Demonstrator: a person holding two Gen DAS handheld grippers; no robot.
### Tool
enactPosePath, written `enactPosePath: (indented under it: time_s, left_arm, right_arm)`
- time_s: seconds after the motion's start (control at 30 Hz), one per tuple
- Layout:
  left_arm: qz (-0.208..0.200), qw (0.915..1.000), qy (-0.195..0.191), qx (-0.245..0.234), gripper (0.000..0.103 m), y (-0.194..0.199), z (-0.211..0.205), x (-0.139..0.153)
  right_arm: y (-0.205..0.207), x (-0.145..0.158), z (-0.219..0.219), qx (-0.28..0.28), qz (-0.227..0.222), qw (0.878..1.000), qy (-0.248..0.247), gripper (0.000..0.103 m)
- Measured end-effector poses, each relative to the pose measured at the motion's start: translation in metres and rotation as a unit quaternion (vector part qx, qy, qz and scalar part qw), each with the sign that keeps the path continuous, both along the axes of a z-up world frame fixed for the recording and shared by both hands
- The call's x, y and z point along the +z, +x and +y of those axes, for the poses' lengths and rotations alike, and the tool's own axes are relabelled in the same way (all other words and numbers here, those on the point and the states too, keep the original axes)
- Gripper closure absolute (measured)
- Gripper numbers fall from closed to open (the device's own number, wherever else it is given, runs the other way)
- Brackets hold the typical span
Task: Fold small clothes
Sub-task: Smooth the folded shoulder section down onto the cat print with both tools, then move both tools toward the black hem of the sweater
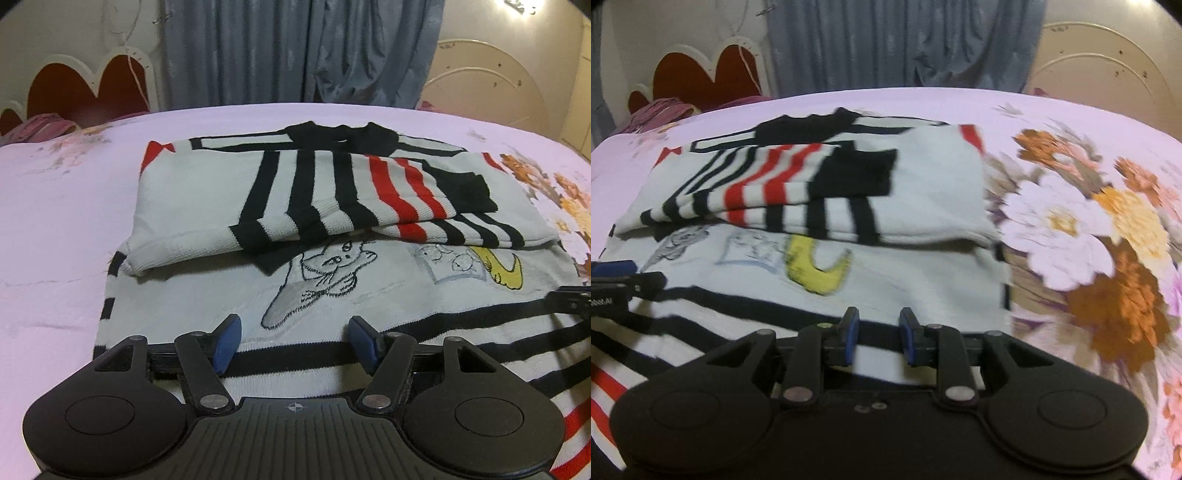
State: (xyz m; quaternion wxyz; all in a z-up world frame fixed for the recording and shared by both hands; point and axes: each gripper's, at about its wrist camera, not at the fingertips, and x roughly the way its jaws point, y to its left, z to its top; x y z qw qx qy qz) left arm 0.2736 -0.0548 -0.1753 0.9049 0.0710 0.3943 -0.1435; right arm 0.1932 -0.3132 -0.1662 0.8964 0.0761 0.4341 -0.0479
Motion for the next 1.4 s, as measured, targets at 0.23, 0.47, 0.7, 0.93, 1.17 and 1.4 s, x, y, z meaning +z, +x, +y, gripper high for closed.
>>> enactPosePath:
  time_s: [0.23,0.47,0.7,0.93,1.17,1.4]
  left_arm:
    - [-0.003,0.9999,0.008,-0.006,0.039,-0.029,-0.014,0.013]
    - [0.008,0.9993,0.024,-0.029,0.039,-0.058,-0.021,0.013]
    - [0.013,0.9991,0.033,-0.022,0.025,-0.070,0.000,0.006]
    - [0.015,0.9994,0.022,-0.023,0.023,-0.091,0.035,0.005]
    - [0.018,0.9993,0.014,-0.029,0.023,-0.112,0.057,0.011]
    - [0.027,0.9992,-0.001,-0.029,0.023,-0.134,0.087,0.017]
  right_arm:
    - [-0.010,0.016,0.014,0.034,-0.023,0.997,0.062,0.075]
    - [-0.020,0.022,0.057,0.089,-0.020,0.992,0.088,0.073]
    - [-0.043,0.008,0.059,0.064,0.005,0.996,0.056,0.069]
    - [-0.080,0.010,0.041,0.007,0.014,1.000,0.021,0.069]
    - [-0.113,0.015,0.053,-0.028,0.015,0.999,0.008,0.065]
    - [-0.147,0.021,0.062,-0.048,0.011,0.999,0.002,0.058]
